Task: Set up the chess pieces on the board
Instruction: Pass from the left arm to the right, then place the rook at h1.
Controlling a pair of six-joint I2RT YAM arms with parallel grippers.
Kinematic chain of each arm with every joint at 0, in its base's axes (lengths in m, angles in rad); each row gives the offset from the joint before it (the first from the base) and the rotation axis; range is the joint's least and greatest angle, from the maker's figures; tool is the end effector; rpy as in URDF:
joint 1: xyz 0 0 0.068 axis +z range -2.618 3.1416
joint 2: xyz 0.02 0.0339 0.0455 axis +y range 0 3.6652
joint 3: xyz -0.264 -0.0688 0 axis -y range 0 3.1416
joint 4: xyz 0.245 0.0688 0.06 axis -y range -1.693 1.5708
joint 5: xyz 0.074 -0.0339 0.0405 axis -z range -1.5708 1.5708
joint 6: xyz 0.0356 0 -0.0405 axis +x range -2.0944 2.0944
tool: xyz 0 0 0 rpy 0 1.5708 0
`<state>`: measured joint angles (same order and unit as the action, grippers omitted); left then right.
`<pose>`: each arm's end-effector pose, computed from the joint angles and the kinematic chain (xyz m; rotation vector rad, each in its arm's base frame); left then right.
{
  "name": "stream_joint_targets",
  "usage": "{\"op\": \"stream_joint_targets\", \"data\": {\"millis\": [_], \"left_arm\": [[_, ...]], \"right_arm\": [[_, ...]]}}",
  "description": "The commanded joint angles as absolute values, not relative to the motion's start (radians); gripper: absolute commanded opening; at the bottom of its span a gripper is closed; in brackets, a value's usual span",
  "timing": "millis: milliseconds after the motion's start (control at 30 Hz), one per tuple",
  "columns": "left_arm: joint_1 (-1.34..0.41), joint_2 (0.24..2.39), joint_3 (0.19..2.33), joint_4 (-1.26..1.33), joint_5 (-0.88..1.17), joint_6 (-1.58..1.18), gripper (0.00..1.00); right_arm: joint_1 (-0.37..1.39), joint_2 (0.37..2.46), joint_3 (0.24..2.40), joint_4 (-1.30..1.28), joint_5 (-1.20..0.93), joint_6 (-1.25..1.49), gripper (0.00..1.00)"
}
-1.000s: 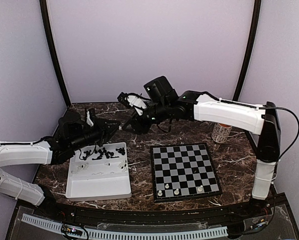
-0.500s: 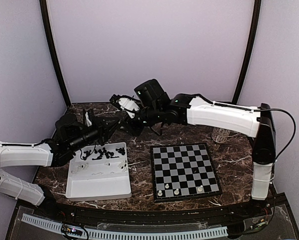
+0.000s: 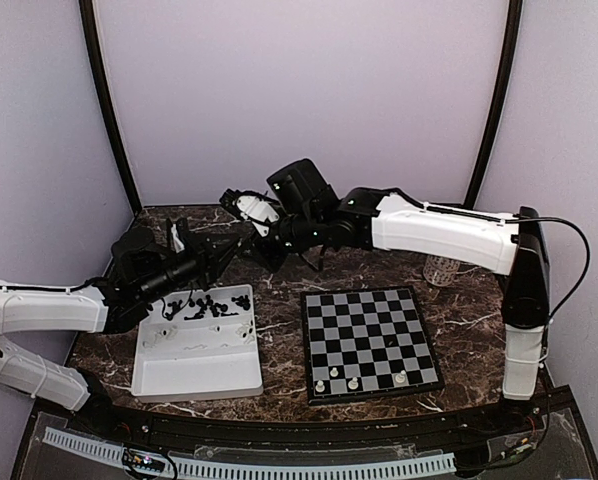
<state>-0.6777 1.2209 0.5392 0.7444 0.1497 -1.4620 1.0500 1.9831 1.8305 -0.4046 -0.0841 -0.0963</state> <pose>0.2043 -0.1713 0.2606 -0.5577 1.7263 -1.7540 0.2313 0.4092 0.3195 -1.2337 1.8169 0.6415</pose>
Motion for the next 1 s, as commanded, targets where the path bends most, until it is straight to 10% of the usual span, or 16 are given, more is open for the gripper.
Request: {"op": "stream_joint_targets", "data": {"millis": [0,600,967], "left_arm": [[-0.686,1.238,0.536,0.787,0.201,-1.467,0.14],[-0.670,1.107,0.679,0.343,0.101,-1.095,0.54],[-0.661,1.045,0.845,0.082,-0.099,-0.734,0.58]], "right_arm": [[1.054,1.993,1.873,-0.355,-0.057,-0.105,0.16],[0.975,1.802,1.615,-0.486,-0.094,-0.260,0.05],[0.909,1.591,1.352,-0.930,-0.074,-0.606,0.05]]}}
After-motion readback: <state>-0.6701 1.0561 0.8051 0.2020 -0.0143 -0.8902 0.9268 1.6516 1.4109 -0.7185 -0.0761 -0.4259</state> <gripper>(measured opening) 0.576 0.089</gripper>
